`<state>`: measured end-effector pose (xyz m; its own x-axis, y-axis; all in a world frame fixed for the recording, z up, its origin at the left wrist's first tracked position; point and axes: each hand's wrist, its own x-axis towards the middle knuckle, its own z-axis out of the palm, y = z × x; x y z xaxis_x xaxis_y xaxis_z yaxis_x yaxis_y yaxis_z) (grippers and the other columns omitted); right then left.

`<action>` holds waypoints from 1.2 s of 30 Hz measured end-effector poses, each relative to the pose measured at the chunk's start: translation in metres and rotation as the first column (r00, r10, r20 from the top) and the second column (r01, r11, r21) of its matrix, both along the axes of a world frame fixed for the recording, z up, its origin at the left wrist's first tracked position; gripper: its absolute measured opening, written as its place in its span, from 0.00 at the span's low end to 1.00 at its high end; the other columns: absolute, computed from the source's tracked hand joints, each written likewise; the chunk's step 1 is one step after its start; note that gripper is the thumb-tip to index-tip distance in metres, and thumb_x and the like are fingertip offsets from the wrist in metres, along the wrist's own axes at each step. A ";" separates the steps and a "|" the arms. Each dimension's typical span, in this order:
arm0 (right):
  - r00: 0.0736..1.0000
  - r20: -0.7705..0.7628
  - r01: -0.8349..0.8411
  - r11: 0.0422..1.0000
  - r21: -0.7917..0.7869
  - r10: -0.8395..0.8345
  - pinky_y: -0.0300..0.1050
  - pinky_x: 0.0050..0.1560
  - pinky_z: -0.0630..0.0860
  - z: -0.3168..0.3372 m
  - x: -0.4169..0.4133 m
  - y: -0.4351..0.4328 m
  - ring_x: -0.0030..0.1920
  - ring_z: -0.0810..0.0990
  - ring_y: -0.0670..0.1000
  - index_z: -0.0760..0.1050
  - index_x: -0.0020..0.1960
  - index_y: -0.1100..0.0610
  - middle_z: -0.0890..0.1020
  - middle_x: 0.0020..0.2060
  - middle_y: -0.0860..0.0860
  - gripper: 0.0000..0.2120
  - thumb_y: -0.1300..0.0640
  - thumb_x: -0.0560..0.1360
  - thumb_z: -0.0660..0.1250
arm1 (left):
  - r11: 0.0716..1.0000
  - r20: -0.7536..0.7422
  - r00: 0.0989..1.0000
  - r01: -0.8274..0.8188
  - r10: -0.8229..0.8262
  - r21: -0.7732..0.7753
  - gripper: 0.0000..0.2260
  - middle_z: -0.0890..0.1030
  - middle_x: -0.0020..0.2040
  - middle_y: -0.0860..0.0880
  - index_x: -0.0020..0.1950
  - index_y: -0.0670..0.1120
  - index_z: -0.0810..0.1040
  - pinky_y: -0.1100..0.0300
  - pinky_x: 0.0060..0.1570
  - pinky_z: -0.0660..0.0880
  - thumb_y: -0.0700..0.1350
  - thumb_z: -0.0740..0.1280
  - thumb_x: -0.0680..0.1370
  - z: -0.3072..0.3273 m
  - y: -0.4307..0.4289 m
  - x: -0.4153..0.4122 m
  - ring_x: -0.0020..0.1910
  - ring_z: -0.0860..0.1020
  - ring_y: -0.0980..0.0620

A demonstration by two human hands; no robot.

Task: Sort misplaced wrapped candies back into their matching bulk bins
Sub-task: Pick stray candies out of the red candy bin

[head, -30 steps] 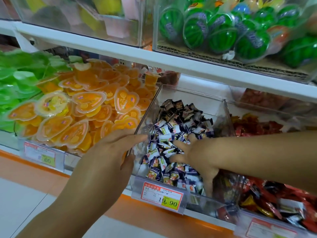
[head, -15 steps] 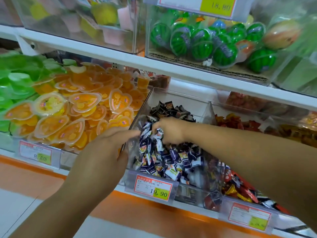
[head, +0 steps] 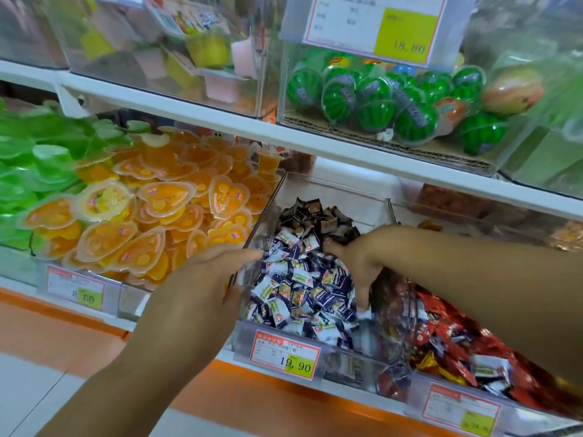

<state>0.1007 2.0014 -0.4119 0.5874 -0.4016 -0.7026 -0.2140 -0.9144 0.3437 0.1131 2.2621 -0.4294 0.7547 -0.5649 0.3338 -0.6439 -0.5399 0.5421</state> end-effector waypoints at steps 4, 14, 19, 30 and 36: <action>0.989 0.054 0.125 0.969 0.211 -0.140 0.54 0.67 0.70 -0.019 0.004 0.008 0.73 0.63 0.61 0.25 0.74 0.52 0.50 0.78 0.58 0.61 0.55 0.70 0.76 | 1.000 -0.017 1.000 -0.008 0.008 0.015 0.22 0.67 0.62 0.68 0.67 0.64 0.71 0.73 0.46 0.63 0.41 0.64 0.79 0.003 -0.001 -0.001 0.45 0.68 0.62; 0.788 0.213 0.068 0.425 0.902 -0.578 0.48 0.45 0.81 0.018 -0.001 0.008 0.62 0.74 0.55 0.62 0.73 0.41 0.61 0.72 0.49 0.40 0.66 0.70 0.74 | 1.000 -0.051 0.999 0.015 -0.015 0.006 0.24 0.69 0.66 0.66 0.67 0.65 0.70 0.67 0.46 0.68 0.40 0.66 0.77 0.001 0.001 0.002 0.41 0.67 0.59; 0.716 0.536 -0.018 0.756 0.654 -0.447 0.47 0.51 0.79 0.041 0.010 -0.010 0.58 0.76 0.51 0.69 0.67 0.43 0.74 0.63 0.50 0.22 0.52 0.75 0.70 | 1.000 -0.041 0.999 0.028 -0.028 -0.008 0.25 0.67 0.62 0.68 0.65 0.66 0.70 0.66 0.47 0.68 0.39 0.66 0.77 0.001 0.002 0.001 0.42 0.70 0.63; 0.967 0.246 -0.146 0.942 0.301 0.071 0.57 0.73 0.53 0.002 -0.002 0.038 0.77 0.49 0.57 0.45 0.78 0.41 0.42 0.78 0.51 0.34 0.35 0.77 0.56 | 1.000 -0.041 0.999 0.020 -0.019 0.005 0.25 0.67 0.64 0.68 0.68 0.65 0.68 0.66 0.54 0.68 0.40 0.65 0.78 0.006 0.002 0.000 0.54 0.69 0.64; 0.924 0.358 -0.220 0.954 0.206 0.135 0.47 0.69 0.64 0.044 -0.009 0.029 0.71 0.65 0.54 0.60 0.76 0.46 0.63 0.75 0.50 0.29 0.39 0.78 0.60 | 1.000 -0.058 0.998 0.015 -0.013 0.022 0.26 0.66 0.70 0.65 0.69 0.66 0.66 0.68 0.50 0.69 0.40 0.64 0.79 0.006 0.003 -0.001 0.60 0.72 0.59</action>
<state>0.0914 2.0308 -0.3680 0.8512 -0.1146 -0.5122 -0.1047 -0.9933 0.0483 0.1123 2.2656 -0.4231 0.7642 -0.5824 0.2771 -0.6196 -0.5435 0.5663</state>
